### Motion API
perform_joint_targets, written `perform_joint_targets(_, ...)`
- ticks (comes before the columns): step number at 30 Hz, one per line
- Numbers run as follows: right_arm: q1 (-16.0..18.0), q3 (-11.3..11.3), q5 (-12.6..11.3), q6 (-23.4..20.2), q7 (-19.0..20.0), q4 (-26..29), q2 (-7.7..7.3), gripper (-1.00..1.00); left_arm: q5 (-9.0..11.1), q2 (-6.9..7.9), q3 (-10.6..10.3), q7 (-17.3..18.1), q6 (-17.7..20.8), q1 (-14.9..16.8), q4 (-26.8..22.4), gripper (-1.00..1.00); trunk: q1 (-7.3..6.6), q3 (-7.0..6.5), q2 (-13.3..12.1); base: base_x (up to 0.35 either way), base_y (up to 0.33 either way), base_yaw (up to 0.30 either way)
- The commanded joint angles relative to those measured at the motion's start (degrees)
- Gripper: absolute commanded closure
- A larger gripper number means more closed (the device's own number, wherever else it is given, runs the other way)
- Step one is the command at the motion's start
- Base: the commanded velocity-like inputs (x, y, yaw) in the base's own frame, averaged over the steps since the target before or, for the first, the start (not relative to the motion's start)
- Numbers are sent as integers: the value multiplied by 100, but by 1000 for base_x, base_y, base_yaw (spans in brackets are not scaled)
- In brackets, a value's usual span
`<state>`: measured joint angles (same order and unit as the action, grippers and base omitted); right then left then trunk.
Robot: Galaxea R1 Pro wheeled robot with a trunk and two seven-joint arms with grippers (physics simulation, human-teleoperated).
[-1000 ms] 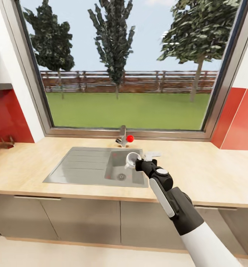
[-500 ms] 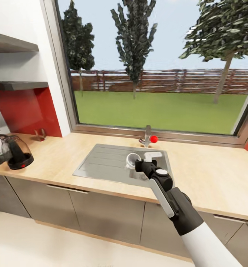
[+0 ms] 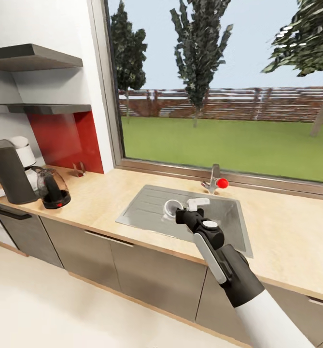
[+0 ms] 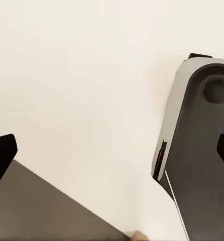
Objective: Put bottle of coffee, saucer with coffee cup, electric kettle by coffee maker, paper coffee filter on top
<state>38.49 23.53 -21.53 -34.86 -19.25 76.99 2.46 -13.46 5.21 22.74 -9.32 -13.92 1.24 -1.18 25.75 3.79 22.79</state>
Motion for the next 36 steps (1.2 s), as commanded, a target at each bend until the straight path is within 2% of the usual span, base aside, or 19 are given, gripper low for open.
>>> perform_joint_targets(1, 6, 6, -62, -12, -53, 5, 2, 100, -60, -1, 37, -26, -23, 8, 12, -100, 3, 18, 13, 0, 0, 264)
perform_joint_targets(19, 7, -6, -56, -12, -62, 65, 10, 100, -60, -7, 37, -23, -30, -1, 13, -100, 3, 43, 13, 0, 0, 276)
perform_joint_targets(21, -5, 20, -131, -27, -132, -1, 75, 100, -123, 59, -27, -2, -6, 3, 15, -100, 3, 43, 13, 0, 0, 0)
perform_joint_targets(24, -6, 22, -218, -29, -229, -99, 172, 100, -122, 57, -21, -5, -6, -1, 16, -100, 3, 43, 13, 0, 0, 0)
perform_joint_targets(27, -85, 29, -266, -30, -145, -197, 268, 100, -115, 34, 0, -18, -12, -17, 21, -100, 3, 43, 13, 0, 0, 0)
perform_joint_targets(36, -139, 29, -298, -30, 139, -491, 273, 100, -118, 32, 2, -19, -14, -19, 18, -100, 3, 43, 13, 0, 0, 0)
